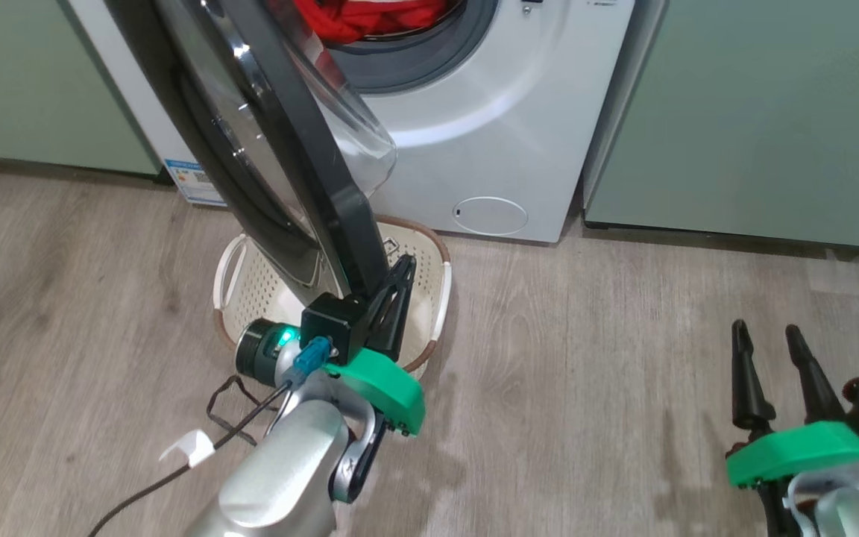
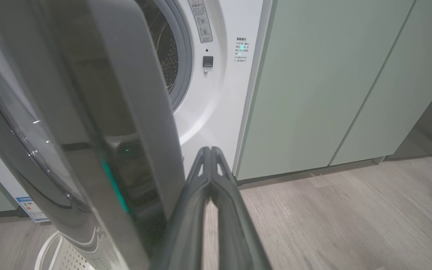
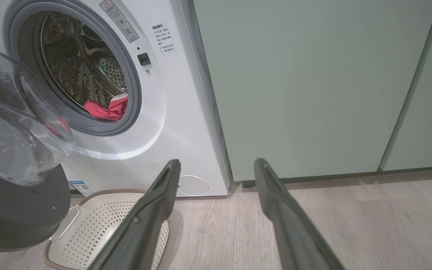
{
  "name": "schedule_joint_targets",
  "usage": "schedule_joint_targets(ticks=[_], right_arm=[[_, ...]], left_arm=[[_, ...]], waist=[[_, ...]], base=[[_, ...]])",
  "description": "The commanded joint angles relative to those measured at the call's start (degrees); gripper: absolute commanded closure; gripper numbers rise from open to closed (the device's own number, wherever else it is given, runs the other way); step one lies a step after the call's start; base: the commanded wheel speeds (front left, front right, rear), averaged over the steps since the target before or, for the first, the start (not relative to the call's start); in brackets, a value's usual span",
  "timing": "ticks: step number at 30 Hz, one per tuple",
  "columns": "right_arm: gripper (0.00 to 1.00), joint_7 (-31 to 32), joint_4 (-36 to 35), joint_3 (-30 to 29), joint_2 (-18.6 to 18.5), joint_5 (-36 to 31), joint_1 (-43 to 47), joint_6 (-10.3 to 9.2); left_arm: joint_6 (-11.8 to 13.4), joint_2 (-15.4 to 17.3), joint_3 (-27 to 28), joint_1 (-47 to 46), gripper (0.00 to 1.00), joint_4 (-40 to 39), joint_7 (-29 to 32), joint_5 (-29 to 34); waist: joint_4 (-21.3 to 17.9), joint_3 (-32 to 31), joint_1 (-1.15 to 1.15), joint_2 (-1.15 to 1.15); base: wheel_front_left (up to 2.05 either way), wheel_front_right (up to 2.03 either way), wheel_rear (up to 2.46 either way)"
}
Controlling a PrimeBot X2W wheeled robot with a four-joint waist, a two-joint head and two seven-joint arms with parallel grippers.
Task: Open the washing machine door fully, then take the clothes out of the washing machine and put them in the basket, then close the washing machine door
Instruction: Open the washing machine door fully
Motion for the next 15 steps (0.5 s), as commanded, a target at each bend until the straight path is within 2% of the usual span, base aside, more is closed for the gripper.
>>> schedule_joint_targets(ticks=[1, 8, 15], right_arm=[[0.00, -0.4, -1.4, 1.2, -1.4, -0.6, -2.1, -0.03], [0.00, -0.4, -1.0, 1.0, -1.7, -0.7, -1.9, -0.03], [0.00, -0.4, -0.4, 1.3, -1.4, -0.6, -0.9, -0.03]], left_arm=[[0.2, 0.3, 2.5, -3.0, 1.00, -1.2, -0.4, -0.1], [0.6, 0.3, 3.2, -2.4, 1.00, -1.5, -0.4, -0.3], [0.5, 0.3, 2.5, -0.1, 1.00, -1.9, -0.4, 0.4]], waist=[[0.4, 0.3, 0.00, 0.00], [2.2, -0.1, 0.00, 0.00], [6.5, -2.4, 0.00, 0.00]], base=[[0.00, 0.00, 0.00], [0.00, 0.00, 0.00], [0.00, 0.00, 0.00]])
